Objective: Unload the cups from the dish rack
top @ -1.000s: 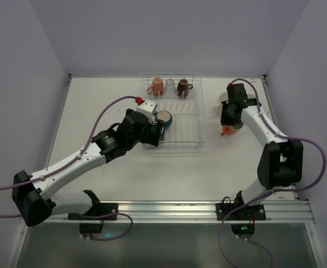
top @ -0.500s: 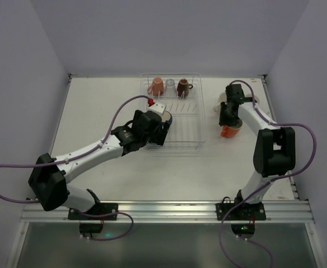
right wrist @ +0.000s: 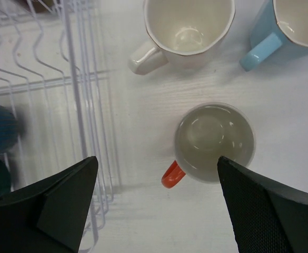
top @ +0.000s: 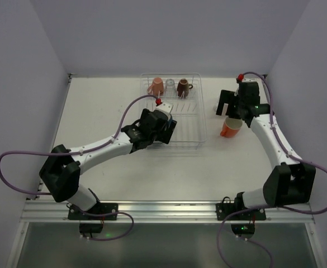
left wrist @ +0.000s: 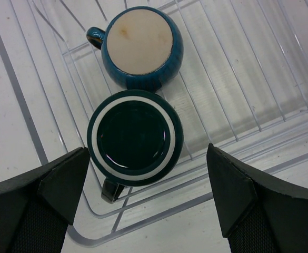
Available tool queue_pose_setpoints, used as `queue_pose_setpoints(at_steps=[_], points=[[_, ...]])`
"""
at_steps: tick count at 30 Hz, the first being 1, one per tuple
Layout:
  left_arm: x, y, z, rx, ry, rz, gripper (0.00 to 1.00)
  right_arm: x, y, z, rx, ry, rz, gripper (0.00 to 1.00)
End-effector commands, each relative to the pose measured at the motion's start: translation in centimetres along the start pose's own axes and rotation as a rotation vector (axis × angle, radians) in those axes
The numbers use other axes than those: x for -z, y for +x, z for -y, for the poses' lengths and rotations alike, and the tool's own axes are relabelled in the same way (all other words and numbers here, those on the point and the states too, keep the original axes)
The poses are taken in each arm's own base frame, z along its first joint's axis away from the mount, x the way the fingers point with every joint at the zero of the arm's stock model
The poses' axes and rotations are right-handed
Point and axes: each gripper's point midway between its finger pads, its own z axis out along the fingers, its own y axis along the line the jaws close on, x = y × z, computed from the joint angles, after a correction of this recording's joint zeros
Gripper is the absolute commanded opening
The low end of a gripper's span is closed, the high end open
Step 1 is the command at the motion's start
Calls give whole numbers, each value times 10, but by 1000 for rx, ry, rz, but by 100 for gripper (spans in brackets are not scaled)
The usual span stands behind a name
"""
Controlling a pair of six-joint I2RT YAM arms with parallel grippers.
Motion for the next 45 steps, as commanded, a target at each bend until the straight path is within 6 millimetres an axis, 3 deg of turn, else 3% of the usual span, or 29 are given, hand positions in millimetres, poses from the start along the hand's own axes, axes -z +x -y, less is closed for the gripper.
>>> queue_pose_setpoints(at_steps=[1, 10, 14, 19, 23, 26, 29, 30, 31, 33, 36, 39, 40, 41, 42, 43, 44, 45], points=[[-6, -27, 2, 12, 4, 76, 100, 21, -17, -15, -19, -74, 89, 98], [-23, -20, -14, 24, -67, 59, 100, 63, -32, -23, -39, -121, 208, 99], [-27, -21, -18, 24, -99, 67, 100, 68, -27, -41, -10, -182, 201, 99], [-40, -5, -11, 31, -53, 19, 100, 68, -23, -41, 0, -163, 191, 99], [-52, 8, -13, 39, -57, -25, 100, 85, -31, -41, -11, -174, 241, 99], [-52, 6, -12, 46, -49, -15, 99, 95, -34, -51, -17, -227, 268, 99], [-48, -3, -12, 60, -43, 20, 79, 103, -33, -61, -19, -283, 281, 99], [-47, -7, -12, 66, -43, 30, 62, 104, -31, -65, -17, -301, 279, 99], [-46, -7, -13, 68, -42, 32, 53, 105, -29, -70, -12, -316, 275, 99], [-38, -14, -14, 80, -36, 49, 37, 106, -28, -72, -18, -318, 280, 99], [-20, -29, -16, 111, -16, 98, 28, 114, -28, -84, -35, -360, 304, 99], [9, -55, -17, 165, 29, 180, 25, 134, -28, -109, -97, -483, 359, 98], [33, -73, -21, 209, 56, 245, 24, 148, -13, -127, -132, -621, 361, 96], [33, -73, -21, 215, 58, 246, 24, 156, -26, -133, -175, -659, 404, 96], [42, -80, -20, 235, 80, 274, 23, 164, -24, -141, -204, -728, 409, 95], [57, -88, -23, 258, 96, 311, 22, 163, -4, -151, -219, -817, 354, 95], [66, -93, -22, 287, 119, 335, 22, 183, -15, -162, -280, -933, 394, 94], [74, -97, -23, 305, 134, 357, 20, 188, -11, -169, -296, -990, 375, 93]])
